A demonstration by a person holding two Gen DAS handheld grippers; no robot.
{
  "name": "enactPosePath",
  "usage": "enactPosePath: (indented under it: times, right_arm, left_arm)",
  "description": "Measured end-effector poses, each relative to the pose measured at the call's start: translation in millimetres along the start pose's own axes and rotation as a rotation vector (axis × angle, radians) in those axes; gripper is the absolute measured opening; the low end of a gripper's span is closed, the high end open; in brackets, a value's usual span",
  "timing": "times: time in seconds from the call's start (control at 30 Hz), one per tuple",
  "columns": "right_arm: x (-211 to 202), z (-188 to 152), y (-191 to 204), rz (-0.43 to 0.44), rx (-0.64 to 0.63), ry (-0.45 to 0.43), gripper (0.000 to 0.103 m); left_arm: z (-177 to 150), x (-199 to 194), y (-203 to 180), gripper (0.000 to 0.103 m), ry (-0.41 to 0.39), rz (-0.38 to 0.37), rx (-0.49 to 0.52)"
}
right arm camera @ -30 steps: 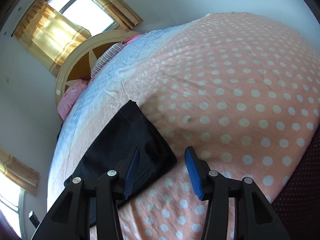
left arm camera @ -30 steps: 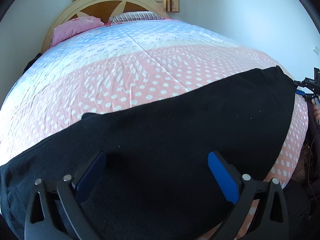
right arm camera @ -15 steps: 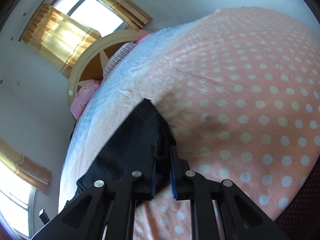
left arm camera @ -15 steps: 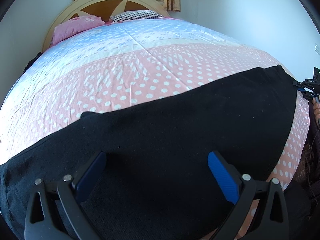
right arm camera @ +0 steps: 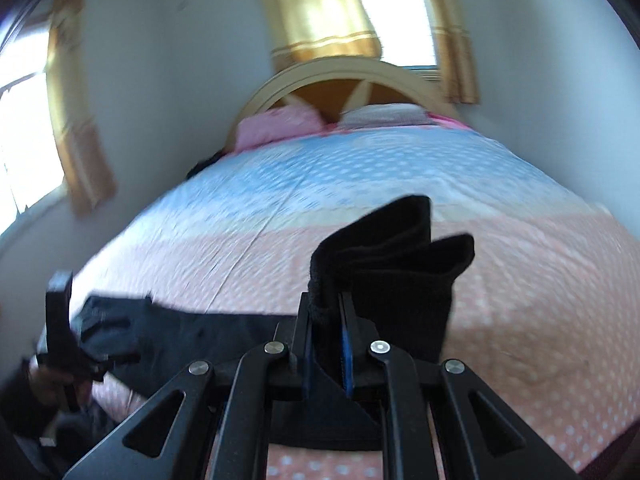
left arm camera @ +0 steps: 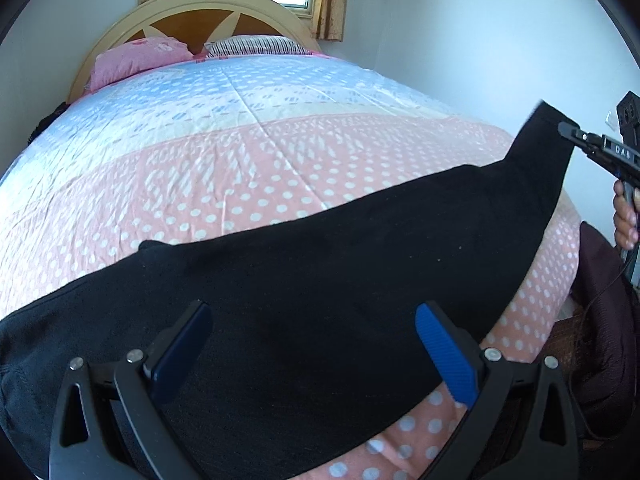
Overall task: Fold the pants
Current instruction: 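Lift the pants end with the right tool and fold it over the pants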
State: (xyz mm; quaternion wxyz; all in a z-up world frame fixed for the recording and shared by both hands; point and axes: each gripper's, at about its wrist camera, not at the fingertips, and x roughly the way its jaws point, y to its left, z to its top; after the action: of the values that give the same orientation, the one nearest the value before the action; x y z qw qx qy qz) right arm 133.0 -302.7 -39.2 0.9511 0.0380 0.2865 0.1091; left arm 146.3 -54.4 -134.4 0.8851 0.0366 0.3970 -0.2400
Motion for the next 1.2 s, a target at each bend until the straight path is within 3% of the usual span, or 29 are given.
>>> enactPosePath:
  times: [0.17, 0.27, 0.33, 0.37, 0.43, 0.53, 0.63, 0.77, 0.87, 1.0, 1.1, 1.13, 1.17, 1.2]
  right_arm:
    - [50, -31, 79, 0.071, -0.213, 0.136, 0.011]
    - [85, -65, 102, 0.083, -0.289, 0.253, 0.012]
    - [97, -80, 107, 0.082, -0.316, 0.285, 0.016]
    - [94, -82, 106, 0.095, -0.319, 0.268, 0.017]
    - [85, -79, 98, 0.165, -0.296, 0.285, 0.033]
    - [65, -72, 82, 0.240, -0.250, 0.247, 0.034]
    - [46, -71, 57, 0.202, -0.212, 0.166, 0.034]
    - [30, -72, 23, 0.130, -0.072, 0.067, 0.034]
    - [32, -72, 14, 0.062, -0.035, 0.037, 0.035]
    - [28, -73, 6, 0.052, -0.001, 0.017, 0.037]
    - [28, -72, 2, 0.049, 0.009, 0.000, 0.048]
    - [25, -73, 0, 0.046, 0.011, -0.012, 0.049]
    - [24, -73, -1, 0.045, 0.012, -0.022, 0.049]
    - [23, -72, -1, 0.043, 0.016, -0.033, 0.049]
  left_arm:
    - [0, 0, 6, 0.103, 0.002, -0.027, -0.035]
    - [1, 1, 8, 0.103, 0.006, -0.057, -0.063]
    - [2, 3, 5, 0.103, 0.012, -0.075, -0.068]
    - [2, 4, 3, 0.103, 0.016, -0.084, -0.068]
    - [5, 7, -2, 0.103, 0.020, -0.106, -0.059]
    - [12, 15, -15, 0.103, 0.028, -0.147, -0.041]
    - [22, 25, -34, 0.102, 0.035, -0.196, -0.013]
    - [38, 42, -61, 0.092, 0.054, -0.251, 0.023]
    - [52, 56, -81, 0.083, 0.071, -0.272, 0.039]
    - [68, 77, -102, 0.080, 0.095, -0.307, 0.020]
    - [74, 95, -110, 0.066, 0.123, -0.300, -0.014]
    - [76, 97, -112, 0.057, 0.116, -0.283, -0.014]
    - [77, 97, -114, 0.033, 0.114, -0.266, -0.010]
    - [79, 97, -113, 0.019, 0.122, -0.258, -0.013]
